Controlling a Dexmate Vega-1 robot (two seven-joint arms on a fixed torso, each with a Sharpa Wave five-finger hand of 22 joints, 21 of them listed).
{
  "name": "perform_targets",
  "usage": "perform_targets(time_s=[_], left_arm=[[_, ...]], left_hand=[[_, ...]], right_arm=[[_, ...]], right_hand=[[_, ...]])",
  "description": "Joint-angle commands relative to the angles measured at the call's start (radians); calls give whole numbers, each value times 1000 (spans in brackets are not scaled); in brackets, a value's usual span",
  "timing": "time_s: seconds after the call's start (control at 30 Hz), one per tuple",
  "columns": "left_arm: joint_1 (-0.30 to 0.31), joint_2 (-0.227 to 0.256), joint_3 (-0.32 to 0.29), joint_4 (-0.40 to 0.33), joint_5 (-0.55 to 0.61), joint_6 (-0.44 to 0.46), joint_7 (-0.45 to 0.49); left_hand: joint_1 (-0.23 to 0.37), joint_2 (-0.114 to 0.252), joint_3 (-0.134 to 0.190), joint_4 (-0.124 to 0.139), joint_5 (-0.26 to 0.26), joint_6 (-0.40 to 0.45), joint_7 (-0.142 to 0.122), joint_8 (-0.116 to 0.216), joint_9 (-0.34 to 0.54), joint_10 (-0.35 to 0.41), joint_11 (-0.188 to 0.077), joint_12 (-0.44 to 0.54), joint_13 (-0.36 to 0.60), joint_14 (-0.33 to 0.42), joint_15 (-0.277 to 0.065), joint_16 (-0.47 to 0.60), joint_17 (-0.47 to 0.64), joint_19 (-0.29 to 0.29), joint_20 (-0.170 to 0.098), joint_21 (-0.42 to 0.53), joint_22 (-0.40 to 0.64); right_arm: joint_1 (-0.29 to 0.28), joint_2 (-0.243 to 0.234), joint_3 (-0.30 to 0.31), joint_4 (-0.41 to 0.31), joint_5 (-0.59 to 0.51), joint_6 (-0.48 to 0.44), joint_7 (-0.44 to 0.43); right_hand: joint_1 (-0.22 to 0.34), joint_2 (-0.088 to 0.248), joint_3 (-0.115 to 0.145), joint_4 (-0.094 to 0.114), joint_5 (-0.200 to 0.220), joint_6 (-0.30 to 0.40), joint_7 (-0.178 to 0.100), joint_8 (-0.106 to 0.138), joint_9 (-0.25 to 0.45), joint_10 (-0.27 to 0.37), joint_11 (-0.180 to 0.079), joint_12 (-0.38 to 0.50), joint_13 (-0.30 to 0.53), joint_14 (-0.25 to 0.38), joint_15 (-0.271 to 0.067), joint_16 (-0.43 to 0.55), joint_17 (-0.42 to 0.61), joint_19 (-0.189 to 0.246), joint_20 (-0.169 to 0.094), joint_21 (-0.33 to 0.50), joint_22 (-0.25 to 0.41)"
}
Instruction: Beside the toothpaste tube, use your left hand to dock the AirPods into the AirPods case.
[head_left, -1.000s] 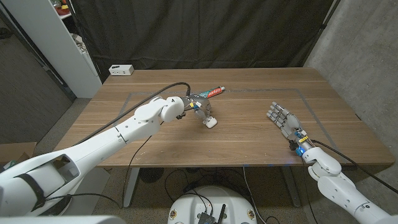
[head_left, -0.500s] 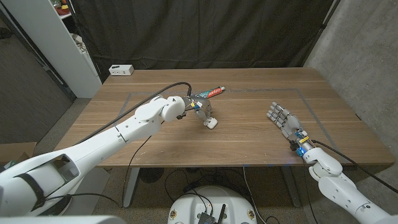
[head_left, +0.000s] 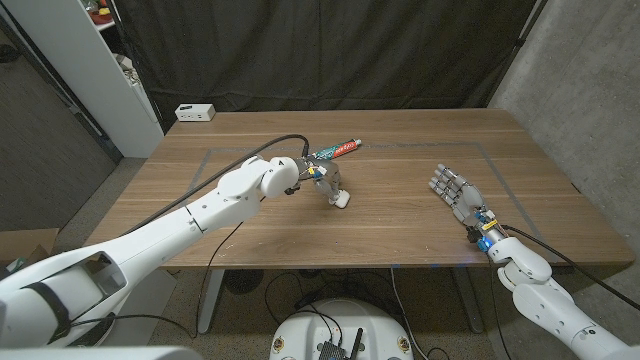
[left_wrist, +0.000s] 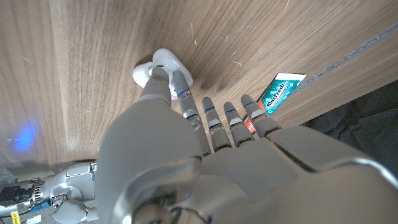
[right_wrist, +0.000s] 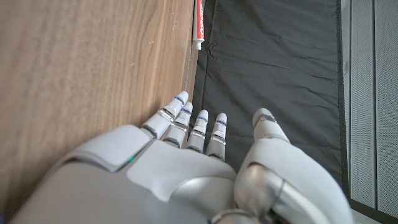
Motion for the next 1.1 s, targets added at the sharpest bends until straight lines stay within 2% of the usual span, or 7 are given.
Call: perform_targets(time_s=[0.03, 0.47, 1.1], left_arm=[[13, -6, 6, -20, 12, 30, -18], [24, -15, 13, -27, 34, 59, -13], [45, -19, 16, -50, 73, 104, 4]], left_hand=[[-16, -4, -7, -1, -5, 12, -1, 10, 10, 5, -10, 8, 6, 17, -96, 5, 5, 0, -3, 3, 2], [-45, -22, -22, 3, -6, 9, -3, 17, 29, 6, -11, 9, 13, 21, -98, 4, 7, 2, -2, 4, 2], [-89, -41, -45, 11, 0, -48, -12, -19, 21, 4, -19, 10, 23, 24, -92, 5, 11, 5, -3, 5, 4]], right_arm=[[7, 5, 0, 23, 4, 10, 25], [12, 11, -1, 39, 6, 22, 42], [15, 11, -2, 41, 9, 20, 49]], right_hand=[[-3, 1, 3, 3, 1, 1, 1, -1, 2, 2, -1, 3, 2, -8, -85, 2, 3, 4, 9, 1, 6], [-4, 1, 4, 3, 1, 2, 0, -1, 2, 2, -4, 3, 2, -8, -80, 3, 4, 2, 16, 1, 6], [-5, 3, 5, 5, 2, 3, -7, -1, 1, -1, -10, 2, 2, -11, -81, 5, 6, -3, 21, 1, 7]])
